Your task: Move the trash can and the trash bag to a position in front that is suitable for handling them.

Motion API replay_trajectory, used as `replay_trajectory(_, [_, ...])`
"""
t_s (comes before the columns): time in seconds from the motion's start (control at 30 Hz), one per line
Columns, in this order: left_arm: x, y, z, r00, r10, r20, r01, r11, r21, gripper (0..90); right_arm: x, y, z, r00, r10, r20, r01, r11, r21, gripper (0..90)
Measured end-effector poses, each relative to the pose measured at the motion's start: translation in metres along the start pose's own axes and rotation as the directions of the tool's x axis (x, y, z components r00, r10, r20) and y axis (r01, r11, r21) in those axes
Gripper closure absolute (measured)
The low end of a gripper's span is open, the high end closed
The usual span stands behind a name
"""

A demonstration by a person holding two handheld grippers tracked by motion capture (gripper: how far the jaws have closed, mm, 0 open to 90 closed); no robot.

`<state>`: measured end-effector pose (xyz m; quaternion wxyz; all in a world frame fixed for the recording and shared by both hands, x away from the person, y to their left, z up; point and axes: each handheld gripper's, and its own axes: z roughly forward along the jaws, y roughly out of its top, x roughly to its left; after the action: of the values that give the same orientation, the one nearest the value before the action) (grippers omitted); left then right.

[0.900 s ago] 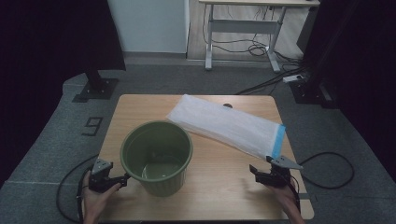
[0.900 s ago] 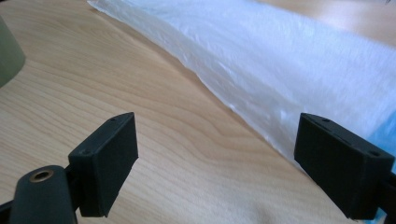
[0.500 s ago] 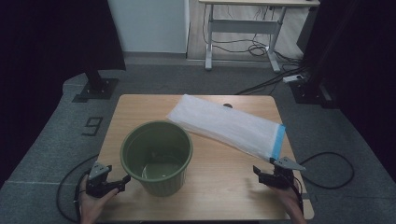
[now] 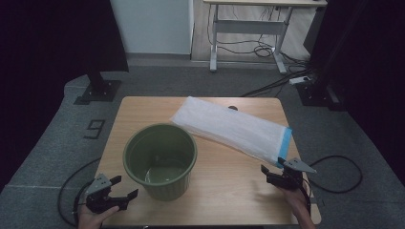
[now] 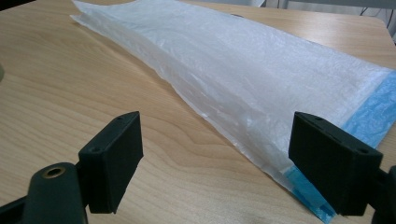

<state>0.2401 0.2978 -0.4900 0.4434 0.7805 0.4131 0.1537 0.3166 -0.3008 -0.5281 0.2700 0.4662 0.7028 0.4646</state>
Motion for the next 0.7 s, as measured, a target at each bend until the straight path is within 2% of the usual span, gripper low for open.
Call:
replay_trajectory(0.1, [-0.007, 0.007, 0.004, 0.9980, 0.031, 0.055, -0.030, 0.9994, -0.019, 10.5, 0.002, 0.000, -0.002, 0.9995, -0.004, -0.030, 0.004, 1.000, -0.015, 17.6])
replay_trajectory(0.13, [-0.007, 0.007, 0.004, 0.9980, 0.031, 0.055, -0.030, 0.9994, -0.019, 10.4, 0.002, 0.000, -0.003, 0.9994, -0.007, -0.035, 0.006, 1.000, -0.021, 17.7])
replay_trajectory(0.2, [-0.013, 0.015, 0.012, 0.9937, 0.074, 0.084, -0.072, 0.9970, -0.026, 10.3, 0.002, 0.000, -0.005, 0.9992, -0.012, -0.038, 0.011, 1.000, -0.026, 17.7])
replay_trajectory(0.27, [-0.014, 0.018, 0.014, 0.9916, 0.085, 0.098, -0.083, 0.9963, -0.021, 7.8, 0.001, -0.001, -0.005, 0.9993, -0.012, -0.035, 0.011, 1.000, -0.029, 17.7])
replay_trajectory(0.3, [-0.015, 0.022, 0.018, 0.9883, 0.100, 0.115, -0.098, 0.9949, -0.023, 7.8, 0.000, -0.001, -0.005, 0.9994, -0.009, -0.034, 0.008, 1.000, -0.028, 17.7])
replay_trajectory(0.5, [-0.022, 0.035, 0.038, 0.9835, 0.125, 0.130, -0.123, 0.9921, -0.026, 9.3, -0.001, -0.002, -0.006, 0.9993, -0.018, -0.032, 0.017, 0.999, -0.029, 17.7])
replay_trajectory(0.57, [-0.023, 0.037, 0.041, 0.9836, 0.125, 0.130, -0.123, 0.9921, -0.025, 9.3, -0.004, -0.003, -0.007, 0.9994, -0.011, -0.032, 0.011, 1.000, -0.027, 17.7])
replay_trajectory(0.7, [-0.031, 0.049, 0.061, 0.9852, 0.116, 0.126, -0.114, 0.9932, -0.020, 10.5, -0.007, -0.005, -0.010, 0.9997, -0.006, -0.025, 0.005, 1.000, -0.024, 17.8])
